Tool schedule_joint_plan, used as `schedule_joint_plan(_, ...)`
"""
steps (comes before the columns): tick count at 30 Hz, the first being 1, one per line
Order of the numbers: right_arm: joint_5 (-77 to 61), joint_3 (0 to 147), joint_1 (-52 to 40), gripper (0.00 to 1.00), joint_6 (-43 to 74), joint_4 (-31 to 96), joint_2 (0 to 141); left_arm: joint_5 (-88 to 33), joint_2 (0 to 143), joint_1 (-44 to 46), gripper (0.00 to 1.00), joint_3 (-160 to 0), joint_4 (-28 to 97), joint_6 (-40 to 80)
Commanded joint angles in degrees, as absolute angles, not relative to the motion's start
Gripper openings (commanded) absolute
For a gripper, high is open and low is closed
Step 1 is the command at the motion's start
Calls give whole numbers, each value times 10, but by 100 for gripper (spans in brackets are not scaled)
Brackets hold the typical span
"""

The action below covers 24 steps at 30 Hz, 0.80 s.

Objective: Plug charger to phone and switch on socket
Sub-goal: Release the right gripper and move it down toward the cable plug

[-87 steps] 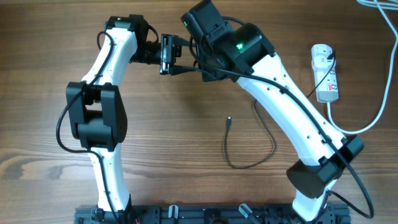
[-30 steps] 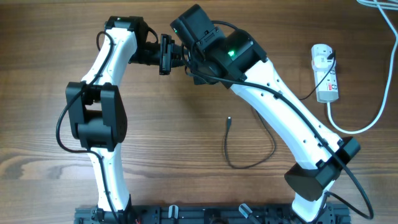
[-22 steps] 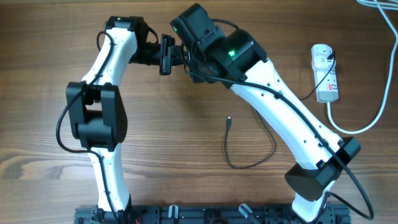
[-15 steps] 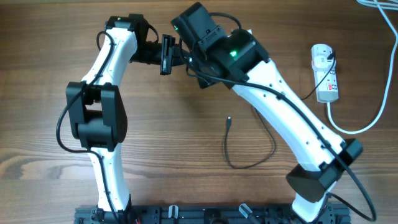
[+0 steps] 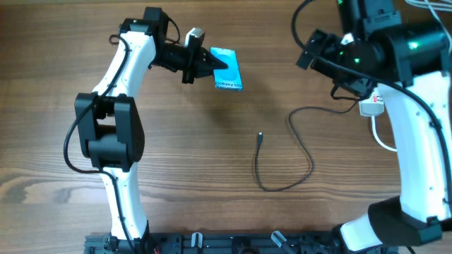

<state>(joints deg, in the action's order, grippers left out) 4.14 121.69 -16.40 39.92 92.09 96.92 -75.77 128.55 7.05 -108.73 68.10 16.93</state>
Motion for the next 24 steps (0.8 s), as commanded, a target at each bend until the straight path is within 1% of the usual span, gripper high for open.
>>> schedule_joint_plan(1,29,1157,-164,100,362,915,977,-761,1222,60,4,-1096,692,57)
schedule_joint_plan(5,19,1039,-165,100,362,856,977,-613,1116,32,4,-1096,703,57)
schedule_joint_plan(8,-41,934,-165,100,360,787,977,-439,1067,23,4,-1096,739,58)
schedule_joint_plan(10,-100,856,-171,100,361,712,977,-321,1062,24,4,-1096,760,58)
schedule_joint_plan(12,-132,789,-193,100,360,639,977,-248,1062,24,4,-1092,771,86)
schedule_joint_plan(13,-132,759,-216,100,356,604,979,-216,1062,24,4,-1089,775,102)
schedule_joint_plan(14,-129,747,-262,99,345,577,991,-180,1062,24,4,-1081,781,112)
schedule_joint_plan(16,-115,747,-295,93,347,575,1011,-179,1063,24,4,-1070,781,112)
schedule_joint_plan(17,-110,747,-304,93,350,576,1029,-179,1063,24,4,-1067,781,112)
schedule_joint_plan(18,-106,747,-305,90,357,578,1046,-179,1063,24,4,-1063,780,112)
schedule_joint_plan(20,-104,747,-303,80,367,574,1083,-179,1063,24,4,-1060,781,112)
schedule_joint_plan(21,-104,747,-303,78,375,568,1098,-179,1063,24,4,-1060,781,111)
schedule_joint_plan(22,-104,747,-303,74,376,561,1108,-179,1063,24,4,-1060,781,112)
schedule_joint_plan(23,-101,747,-303,73,378,557,1115,-179,1063,24,4,-1060,781,111)
schedule_joint_plan(24,-93,747,-303,69,379,553,1121,-179,1063,24,4,-1060,782,112)
